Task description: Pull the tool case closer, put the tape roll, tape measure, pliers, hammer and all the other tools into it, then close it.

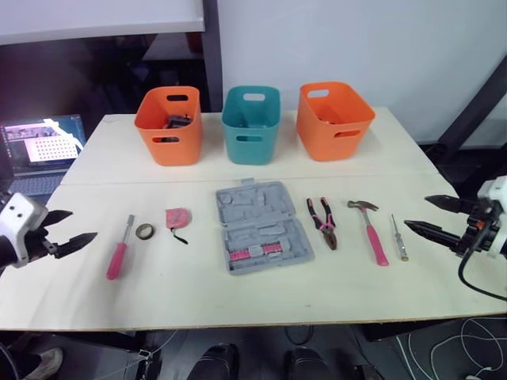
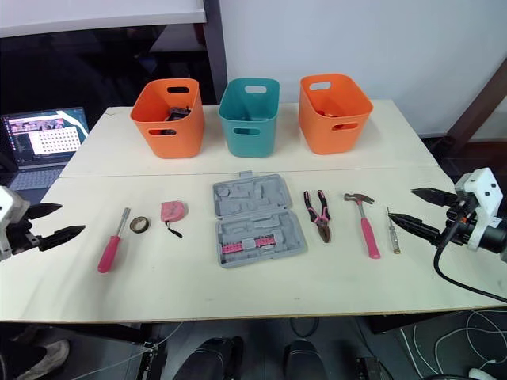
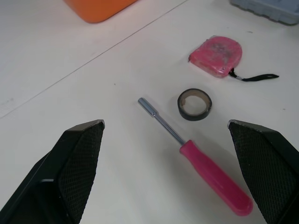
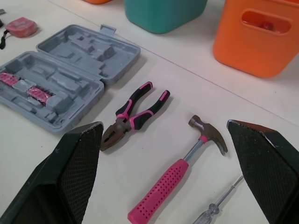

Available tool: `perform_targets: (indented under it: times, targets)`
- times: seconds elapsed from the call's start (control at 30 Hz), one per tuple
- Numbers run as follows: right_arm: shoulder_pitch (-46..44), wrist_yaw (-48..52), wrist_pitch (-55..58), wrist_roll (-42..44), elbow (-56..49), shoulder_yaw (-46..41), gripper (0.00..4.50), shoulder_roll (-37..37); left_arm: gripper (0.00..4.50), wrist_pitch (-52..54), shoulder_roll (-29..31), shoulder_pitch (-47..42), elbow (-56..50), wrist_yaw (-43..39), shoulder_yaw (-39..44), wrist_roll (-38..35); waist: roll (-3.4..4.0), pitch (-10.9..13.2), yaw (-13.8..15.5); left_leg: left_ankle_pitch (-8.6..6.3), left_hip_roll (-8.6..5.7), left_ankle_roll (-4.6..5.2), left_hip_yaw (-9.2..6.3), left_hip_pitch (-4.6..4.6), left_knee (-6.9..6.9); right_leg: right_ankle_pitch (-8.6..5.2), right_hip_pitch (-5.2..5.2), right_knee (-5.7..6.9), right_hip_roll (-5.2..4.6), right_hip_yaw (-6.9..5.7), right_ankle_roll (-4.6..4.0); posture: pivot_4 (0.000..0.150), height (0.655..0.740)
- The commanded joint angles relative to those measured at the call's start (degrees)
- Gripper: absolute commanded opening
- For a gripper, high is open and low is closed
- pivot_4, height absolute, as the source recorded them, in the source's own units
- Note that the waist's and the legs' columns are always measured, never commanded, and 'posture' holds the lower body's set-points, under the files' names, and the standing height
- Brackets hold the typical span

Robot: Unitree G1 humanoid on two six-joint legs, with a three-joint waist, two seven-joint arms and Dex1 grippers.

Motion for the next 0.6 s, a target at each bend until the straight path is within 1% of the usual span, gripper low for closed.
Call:
perform_targets:
  times: [0.03,0.4,0.5,0.6]
  targets:
    - [0.19,0.48,-1.18,-0.08,-0.67,-2.11,4.5,-0.88,4.46,-0.93,2.29,-1.44,0.71,-2.42,-0.1,0.11,0.0,0.0,0.02,0.0,0.0,0.0,0.0,0.0,0.0,0.0,-0.01,0.0,0.0,0.0,0.0,0.15,0.7329]
    - [2.64,-1.09,-1.21,0.09,-2.83,-3.07,4.5,0.14,4.46,-0.79,1.47,-6.42,3.72,-3.54,-2.42,1.09,0.0,0.0,0.07,0.01,0.0,0.0,0.0,0.0,0.04,0.01,0.01,0.07,0.01,0.0,0.02,0.15,0.7329]
    - [3.94,-2.59,-0.48,0.46,-5.55,-3.7,4.5,0.75,4.46,0.33,0.98,-9.13,4.95,-4.08,-4.07,1.92,0.0,0.0,0.16,0.01,-0.01,0.0,0.0,0.0,0.06,0.01,0.03,0.1,0.01,0.0,0.03,0.15,0.7329]
    - [5.94,-5.27,3.12,1.75,-11.28,-3.83,4.5,2.05,4.46,2.25,0.54,-11.91,5.56,-5.61,-6.01,1.92,-0.01,-0.01,0.26,0.02,0.0,-0.01,-0.01,0.0,0.06,0.03,0.03,0.14,0.03,0.0,0.05,0.15,0.7329]
